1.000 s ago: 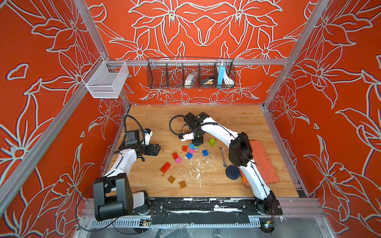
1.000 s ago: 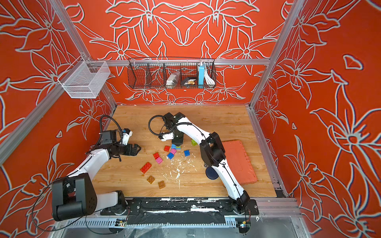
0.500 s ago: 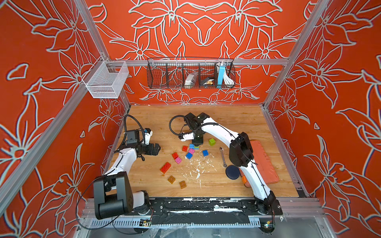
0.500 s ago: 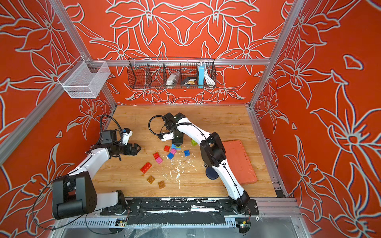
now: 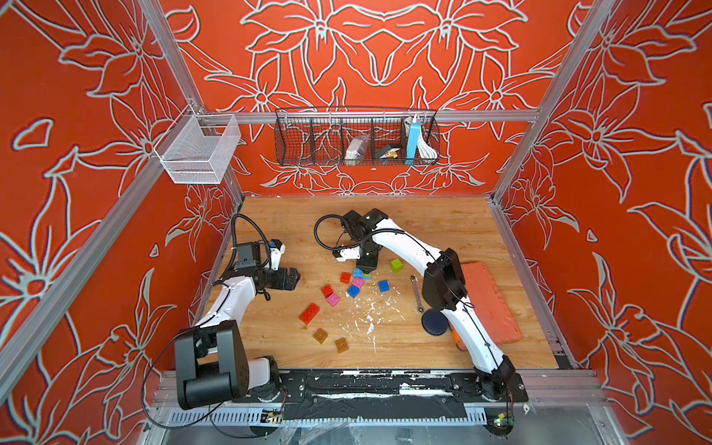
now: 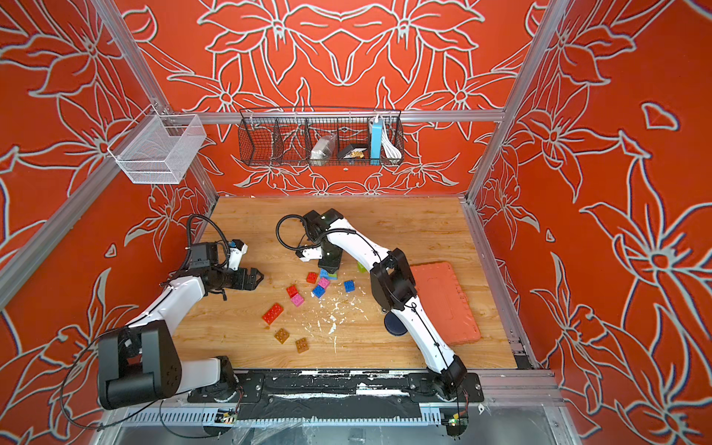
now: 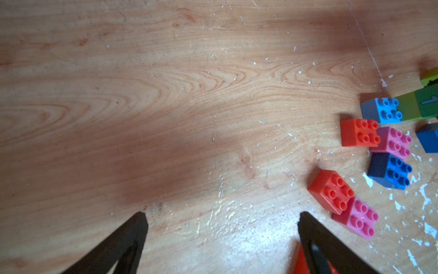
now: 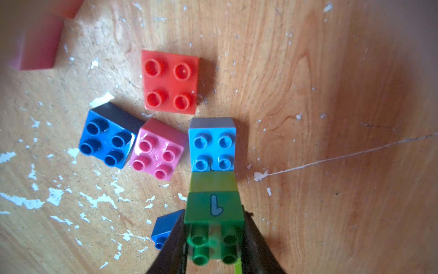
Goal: Assemble the letter h with lego
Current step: Pick up the lego brick from the center of the board, then place the lego brick at the center of the board.
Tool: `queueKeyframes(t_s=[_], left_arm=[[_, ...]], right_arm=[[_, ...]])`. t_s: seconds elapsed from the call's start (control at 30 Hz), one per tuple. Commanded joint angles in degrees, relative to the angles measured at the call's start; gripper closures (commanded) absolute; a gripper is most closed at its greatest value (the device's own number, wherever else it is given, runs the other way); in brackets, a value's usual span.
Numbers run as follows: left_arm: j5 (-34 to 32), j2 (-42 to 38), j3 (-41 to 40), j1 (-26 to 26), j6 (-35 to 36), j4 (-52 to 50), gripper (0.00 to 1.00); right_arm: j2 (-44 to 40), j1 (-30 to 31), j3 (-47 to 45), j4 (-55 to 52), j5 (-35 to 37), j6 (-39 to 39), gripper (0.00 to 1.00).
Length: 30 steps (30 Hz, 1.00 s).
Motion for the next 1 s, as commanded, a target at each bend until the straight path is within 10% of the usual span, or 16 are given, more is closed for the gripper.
queueKeyframes(t_s=[0.0,0.6,0.97], left_arm=[[0.5,-0.74,0.55,0.18,0.94,-0.52,0.0],[0.84,-1.34,0.13,-0.04,1.2,-0.03,0.0],[0.63,-1.9,-0.25,-0.08,1.31,-0.01,0.0]], right_arm=[[-0.5,0.35,2.64,-7.28,2.34,7.15,0.83],[-40.22,5.78,-46.74,11.05,5.14,37.61,0.83],[-38.74,8.76,-62.33,22.97,10.13,38.7,0.84]])
